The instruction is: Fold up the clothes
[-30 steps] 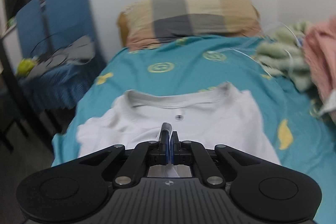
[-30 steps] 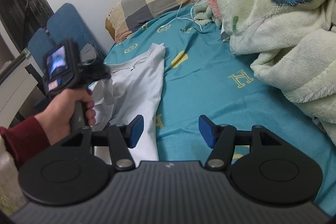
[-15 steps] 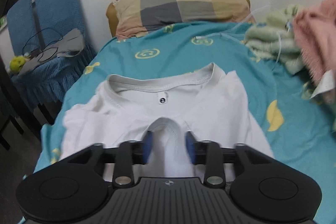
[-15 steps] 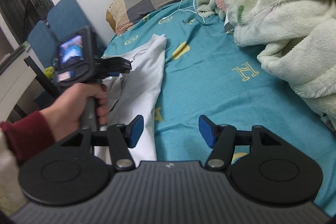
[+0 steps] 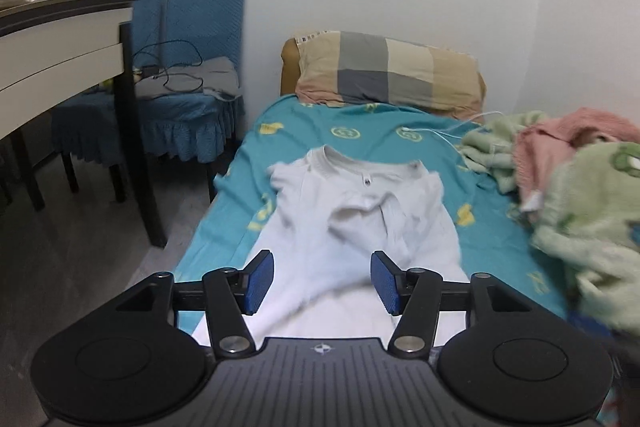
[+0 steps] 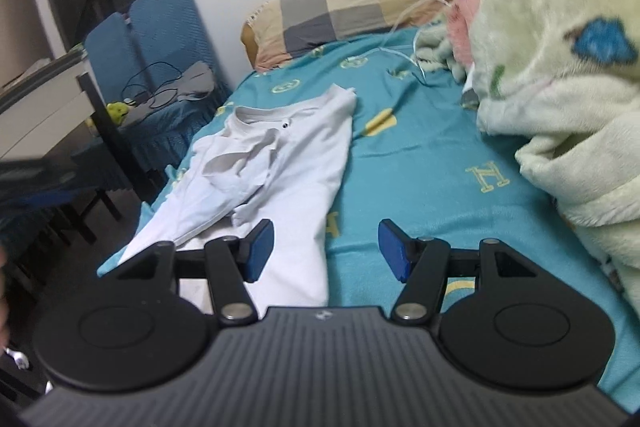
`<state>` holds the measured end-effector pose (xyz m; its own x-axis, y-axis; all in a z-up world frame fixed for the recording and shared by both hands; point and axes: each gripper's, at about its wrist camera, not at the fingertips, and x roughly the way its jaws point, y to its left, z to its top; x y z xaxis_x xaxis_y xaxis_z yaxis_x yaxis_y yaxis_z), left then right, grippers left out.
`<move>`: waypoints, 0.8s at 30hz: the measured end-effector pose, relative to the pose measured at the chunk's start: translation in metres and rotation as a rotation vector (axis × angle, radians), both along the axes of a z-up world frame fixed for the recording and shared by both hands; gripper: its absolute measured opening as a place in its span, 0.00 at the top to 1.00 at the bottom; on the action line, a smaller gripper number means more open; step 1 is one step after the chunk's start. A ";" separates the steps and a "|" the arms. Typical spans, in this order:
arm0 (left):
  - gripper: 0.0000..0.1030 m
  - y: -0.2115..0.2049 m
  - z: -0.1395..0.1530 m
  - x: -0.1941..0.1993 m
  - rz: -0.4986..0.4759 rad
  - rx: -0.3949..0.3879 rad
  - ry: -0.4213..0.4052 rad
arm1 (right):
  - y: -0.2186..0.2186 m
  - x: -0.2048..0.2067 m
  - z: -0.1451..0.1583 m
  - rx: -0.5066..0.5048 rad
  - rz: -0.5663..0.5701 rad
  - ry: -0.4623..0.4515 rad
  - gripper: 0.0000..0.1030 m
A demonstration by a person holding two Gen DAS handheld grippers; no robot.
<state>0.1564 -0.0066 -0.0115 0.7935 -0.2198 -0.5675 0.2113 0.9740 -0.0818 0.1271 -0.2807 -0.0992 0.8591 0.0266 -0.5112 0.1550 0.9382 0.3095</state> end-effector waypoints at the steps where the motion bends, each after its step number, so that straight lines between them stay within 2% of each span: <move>1: 0.45 0.010 0.005 -0.017 -0.011 -0.004 0.009 | 0.003 -0.006 0.005 -0.003 0.005 -0.005 0.40; 5: 0.43 0.063 0.019 -0.064 -0.015 -0.043 0.070 | 0.019 -0.032 0.022 -0.022 0.028 -0.025 0.40; 10: 0.39 0.153 0.023 -0.078 0.028 -0.118 0.162 | 0.038 -0.054 0.024 -0.038 0.091 -0.005 0.40; 11: 0.37 0.173 0.021 -0.079 0.047 -0.160 0.190 | 0.040 -0.056 0.023 -0.038 0.103 0.006 0.40; 14: 0.34 0.243 -0.001 -0.068 0.130 -0.424 0.303 | 0.043 -0.053 0.017 -0.025 0.123 0.036 0.40; 15: 0.34 0.261 -0.009 -0.066 0.145 -0.462 0.317 | 0.043 -0.052 0.015 -0.013 0.124 0.045 0.40; 18: 0.34 0.300 -0.036 -0.065 0.165 -0.428 0.340 | 0.045 -0.047 0.009 0.012 0.129 0.069 0.40; 24: 0.34 0.345 -0.114 -0.079 0.120 -0.473 0.502 | 0.052 -0.035 0.001 0.017 0.143 0.102 0.40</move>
<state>0.0769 0.3386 -0.1251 0.4949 -0.4604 -0.7369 -0.0700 0.8242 -0.5620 0.0922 -0.2284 -0.0979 0.7897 0.1548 -0.5937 0.0514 0.9476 0.3154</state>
